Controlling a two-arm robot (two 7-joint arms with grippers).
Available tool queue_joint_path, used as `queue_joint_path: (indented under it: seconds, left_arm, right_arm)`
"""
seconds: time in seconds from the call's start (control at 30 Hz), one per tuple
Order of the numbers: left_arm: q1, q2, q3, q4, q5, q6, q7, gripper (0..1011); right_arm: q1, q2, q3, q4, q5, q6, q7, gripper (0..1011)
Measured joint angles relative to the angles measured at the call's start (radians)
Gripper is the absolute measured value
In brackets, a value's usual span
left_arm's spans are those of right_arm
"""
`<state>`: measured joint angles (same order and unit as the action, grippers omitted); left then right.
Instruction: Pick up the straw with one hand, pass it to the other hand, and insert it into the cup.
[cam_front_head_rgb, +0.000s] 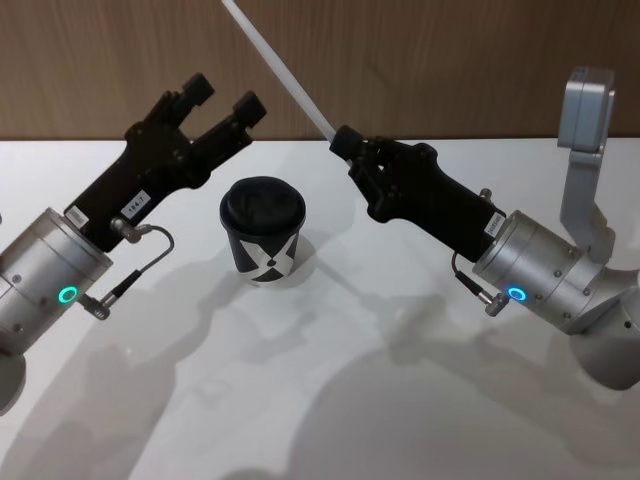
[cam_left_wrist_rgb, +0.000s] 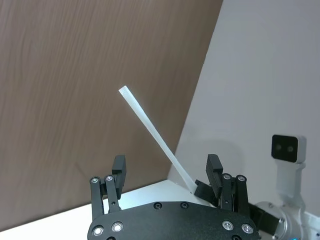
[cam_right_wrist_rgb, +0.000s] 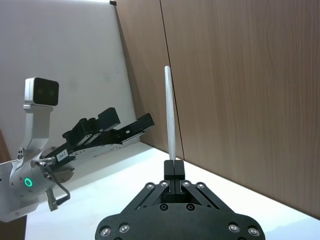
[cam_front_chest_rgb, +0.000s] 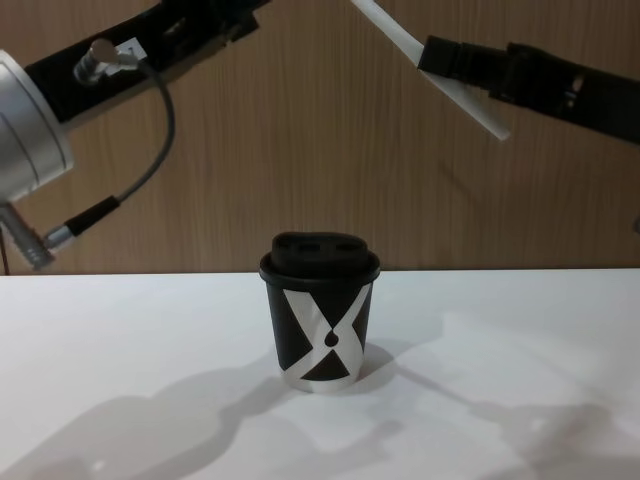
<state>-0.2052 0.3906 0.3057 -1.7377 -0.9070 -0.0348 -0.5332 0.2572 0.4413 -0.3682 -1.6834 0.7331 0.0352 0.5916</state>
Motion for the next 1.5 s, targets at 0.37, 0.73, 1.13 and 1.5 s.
queue_joint_path:
  seconds: [0.37, 0.73, 1.13, 1.5]
  left_arm:
    - [-0.041, -0.027, 0.022, 0.046, -0.081, 0.045, -0.027, 1003]
    - [-0.078, -0.048, 0.046, 0.084, -0.130, 0.062, -0.064, 1003]
    - [-0.106, -0.067, 0.063, 0.118, -0.169, 0.072, -0.074, 1003]
    - [-0.138, -0.085, 0.081, 0.156, -0.192, 0.079, -0.078, 1003]
  right_arm:
    - [0.000, 0.000, 0.000, 0.000, 0.000, 0.000, 0.000, 1]
    - [0.000, 0.000, 0.000, 0.000, 0.000, 0.000, 0.000, 1]
    - [0.000, 0.000, 0.000, 0.000, 0.000, 0.000, 0.000, 1]
    - [0.000, 0.000, 0.000, 0.000, 0.000, 0.000, 0.000, 1]
